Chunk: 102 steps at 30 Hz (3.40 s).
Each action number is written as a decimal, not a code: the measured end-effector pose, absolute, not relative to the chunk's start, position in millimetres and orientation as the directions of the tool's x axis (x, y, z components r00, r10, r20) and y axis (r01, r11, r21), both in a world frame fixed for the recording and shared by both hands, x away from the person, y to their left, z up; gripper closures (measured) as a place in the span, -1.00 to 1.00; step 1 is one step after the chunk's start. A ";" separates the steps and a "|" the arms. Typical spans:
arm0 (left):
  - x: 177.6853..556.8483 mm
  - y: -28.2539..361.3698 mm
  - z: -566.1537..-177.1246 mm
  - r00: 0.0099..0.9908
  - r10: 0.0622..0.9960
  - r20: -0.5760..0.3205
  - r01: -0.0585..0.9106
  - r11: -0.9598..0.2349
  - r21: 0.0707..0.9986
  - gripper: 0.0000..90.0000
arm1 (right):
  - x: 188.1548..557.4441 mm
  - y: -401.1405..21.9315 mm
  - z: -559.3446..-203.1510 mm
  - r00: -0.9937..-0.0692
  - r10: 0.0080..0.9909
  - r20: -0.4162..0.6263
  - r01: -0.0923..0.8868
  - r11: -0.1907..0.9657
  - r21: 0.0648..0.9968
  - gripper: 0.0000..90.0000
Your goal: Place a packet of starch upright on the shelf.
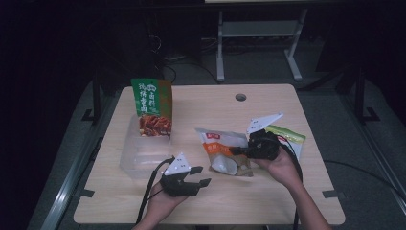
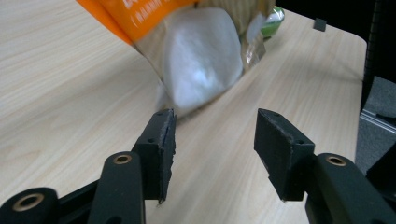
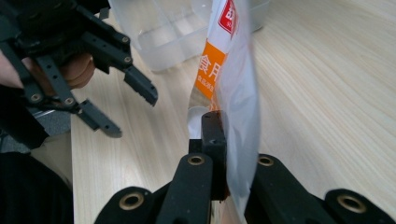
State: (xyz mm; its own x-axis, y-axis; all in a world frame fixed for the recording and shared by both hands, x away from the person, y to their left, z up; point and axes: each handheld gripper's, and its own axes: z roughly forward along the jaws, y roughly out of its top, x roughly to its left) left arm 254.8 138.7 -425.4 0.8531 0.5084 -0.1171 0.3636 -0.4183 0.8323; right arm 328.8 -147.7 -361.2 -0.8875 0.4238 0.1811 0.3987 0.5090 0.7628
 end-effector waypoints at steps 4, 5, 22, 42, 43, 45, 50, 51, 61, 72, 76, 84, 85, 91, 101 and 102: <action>250.8 142.0 -426.1 0.857 0.501 -0.120 0.362 -0.419 0.833 0.00 | 331.2 -146.9 -359.2 -0.882 0.433 0.186 0.408 0.504 0.761 1.00; 249.8 142.5 -425.9 0.857 0.500 -0.123 0.363 -0.418 0.833 -0.01 | 331.8 -146.7 -358.8 -0.882 0.433 0.187 0.408 0.502 0.762 1.00; 241.2 147.5 -427.4 0.873 0.475 -0.106 0.337 -0.434 0.835 -0.13 | 342.9 -134.5 -338.0 -0.880 0.435 0.192 0.408 0.482 0.776 1.00; 236.8 147.9 -429.6 0.885 0.456 -0.094 0.322 -0.454 0.831 -0.18 | 361.7 -97.4 -313.4 -0.899 0.397 0.187 0.378 0.486 0.788 1.00; 236.7 148.2 -429.4 0.886 0.454 -0.095 0.323 -0.457 0.829 -0.18 | 362.5 -95.5 -312.2 -0.901 0.393 0.183 0.373 0.487 0.790 1.00; 236.6 148.2 -429.8 0.886 0.453 -0.095 0.321 -0.454 0.831 -0.18 | 363.7 -91.8 -309.9 -0.901 0.390 0.189 0.376 0.484 0.790 1.00; 235.8 148.6 -429.8 0.885 0.454 -0.101 0.326 -0.451 0.831 -0.19 | 368.3 -81.8 -304.8 -0.908 0.380 0.177 0.359 0.489 0.795 1.00; 235.8 148.8 -429.8 0.885 0.455 -0.099 0.325 -0.451 0.831 -0.19 | 368.2 -79.7 -303.6 -0.907 0.381 0.180 0.362 0.486 0.796 1.00; 234.0 149.8 -429.4 0.883 0.457 -0.105 0.329 -0.446 0.832 -0.21 | 372.5 -56.5 -292.4 -0.920 0.348 0.179 0.339 0.481 0.808 1.00; 228.4 151.9 -427.8 0.885 0.453 -0.112 0.336 -0.451 0.827 -0.25 | 378.4 -29.0 -283.6 -0.942 0.297 0.159 0.292 0.488 0.822 1.00; 227.2 155.0 -425.6 0.886 0.453 -0.102 0.329 -0.455 0.827 -0.27 | 381.5 -14.7 -279.8 -0.946 0.284 0.157 0.283 0.487 0.826 1.00; 227.7 163.4 -425.8 0.882 0.461 -0.094 0.324 -0.450 0.832 -0.30 | 391.9 18.6 -277.4 -0.950 0.262 0.169 0.280 0.483 0.830 1.00; 228.0 164.0 -425.9 0.882 0.463 -0.092 0.324 -0.451 0.831 -0.30 | 394.1 24.0 -278.4 -0.950 0.260 0.171 0.281 0.484 0.828 1.00; 228.7 165.1 -426.6 0.879 0.467 -0.097 0.329 -0.446 0.833 -0.31 | 401.7 46.6 -282.7 -0.952 0.256 0.171 0.280 0.493 0.824 1.00; 230.2 167.0 -428.0 0.876 0.473 -0.098 0.333 -0.444 0.832 -0.33 | 410.2 82.0 -292.2 -0.951 0.262 0.165 0.283 0.519 0.806 1.00; 230.5 167.5 -427.9 0.876 0.473 -0.096 0.331 -0.444 0.833 -0.33 | 410.9 84.4 -293.0 -0.953 0.261 0.156 0.275 0.520 0.809 1.00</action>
State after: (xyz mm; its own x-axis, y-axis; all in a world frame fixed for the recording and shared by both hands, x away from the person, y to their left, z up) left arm 230.5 167.5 -427.9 0.8759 0.4729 -0.0957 0.3308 -0.4443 0.8325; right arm 410.9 84.4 -293.0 -0.9526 0.2610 0.1563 0.2751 0.5199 0.8087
